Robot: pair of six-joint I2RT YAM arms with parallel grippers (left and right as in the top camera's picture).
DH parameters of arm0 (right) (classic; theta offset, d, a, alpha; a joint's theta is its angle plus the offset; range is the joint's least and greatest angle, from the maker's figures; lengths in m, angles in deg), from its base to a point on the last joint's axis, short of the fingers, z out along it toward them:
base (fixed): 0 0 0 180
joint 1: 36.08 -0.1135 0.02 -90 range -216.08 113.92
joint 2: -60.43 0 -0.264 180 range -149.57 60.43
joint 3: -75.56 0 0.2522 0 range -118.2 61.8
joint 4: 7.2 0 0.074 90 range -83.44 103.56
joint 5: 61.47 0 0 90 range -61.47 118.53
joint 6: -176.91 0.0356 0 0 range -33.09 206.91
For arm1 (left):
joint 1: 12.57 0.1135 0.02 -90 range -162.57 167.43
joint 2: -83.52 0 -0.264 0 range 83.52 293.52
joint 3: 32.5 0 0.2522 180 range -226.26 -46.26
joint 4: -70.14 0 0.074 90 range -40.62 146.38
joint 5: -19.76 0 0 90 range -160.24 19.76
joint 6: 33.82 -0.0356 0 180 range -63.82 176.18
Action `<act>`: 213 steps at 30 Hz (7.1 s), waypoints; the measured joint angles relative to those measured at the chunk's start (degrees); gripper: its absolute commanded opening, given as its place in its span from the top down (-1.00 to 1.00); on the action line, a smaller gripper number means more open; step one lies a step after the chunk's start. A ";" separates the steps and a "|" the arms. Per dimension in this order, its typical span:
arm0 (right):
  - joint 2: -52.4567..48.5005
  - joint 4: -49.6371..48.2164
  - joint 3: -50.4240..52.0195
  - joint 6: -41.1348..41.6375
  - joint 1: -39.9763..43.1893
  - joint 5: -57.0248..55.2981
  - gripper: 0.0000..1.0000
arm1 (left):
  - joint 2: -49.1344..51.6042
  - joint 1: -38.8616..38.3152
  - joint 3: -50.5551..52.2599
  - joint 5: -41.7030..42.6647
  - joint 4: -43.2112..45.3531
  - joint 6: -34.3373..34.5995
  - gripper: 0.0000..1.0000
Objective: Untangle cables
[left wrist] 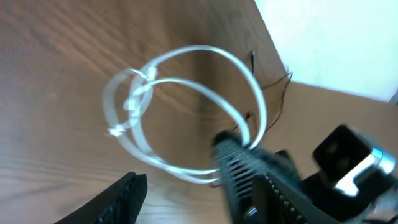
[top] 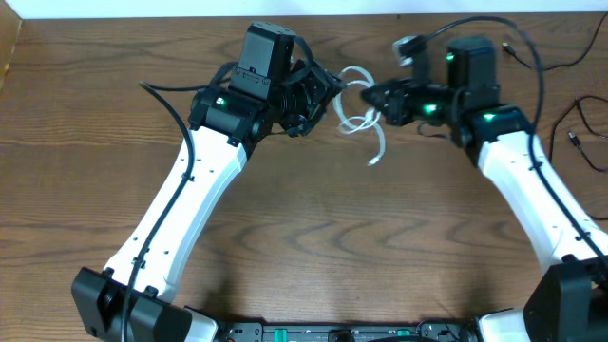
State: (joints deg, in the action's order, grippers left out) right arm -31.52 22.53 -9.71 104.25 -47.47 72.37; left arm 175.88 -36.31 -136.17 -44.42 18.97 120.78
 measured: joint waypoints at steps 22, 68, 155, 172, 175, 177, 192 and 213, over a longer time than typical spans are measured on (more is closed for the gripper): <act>4.11 52.19 -30.71 -6.32 34.49 -26.99 0.98 | 0.00 1.25 0.00 0.00 -1.40 -39.95 -0.22; -22.05 34.18 -30.86 15.78 58.99 -52.13 -0.99 | 0.00 1.25 0.00 -4.17 -3.76 -42.07 -0.28; 86.60 -15.13 69.11 -24.74 9.70 -31.30 -0.99 | 0.00 12.61 0.00 -20.00 -7.41 -48.13 -1.00; 91.10 -12.81 71.01 -24.74 9.70 -31.47 -0.99 | 0.00 12.61 0.00 -20.00 -7.41 -48.13 -1.00; 91.10 -12.81 70.99 -24.74 9.70 -31.45 -0.98 | 0.00 12.61 0.00 -20.00 -7.41 -48.13 -1.00; 91.10 -12.83 71.01 -24.74 9.70 -31.47 -0.99 | 0.00 12.61 0.00 -20.00 -7.41 -48.13 -1.00; 91.10 -12.81 71.01 -24.74 9.70 -31.47 -0.99 | 0.00 12.61 0.00 -20.00 -7.43 -48.13 -1.00; 91.12 -12.83 71.01 -24.74 9.70 -31.52 -0.99 | -33.11 14.91 27.87 -24.33 12.22 -51.93 -1.00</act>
State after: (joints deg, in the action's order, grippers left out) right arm 59.61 9.70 61.30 79.51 -37.77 40.85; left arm 142.76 -21.41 -108.30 -68.74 31.19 68.84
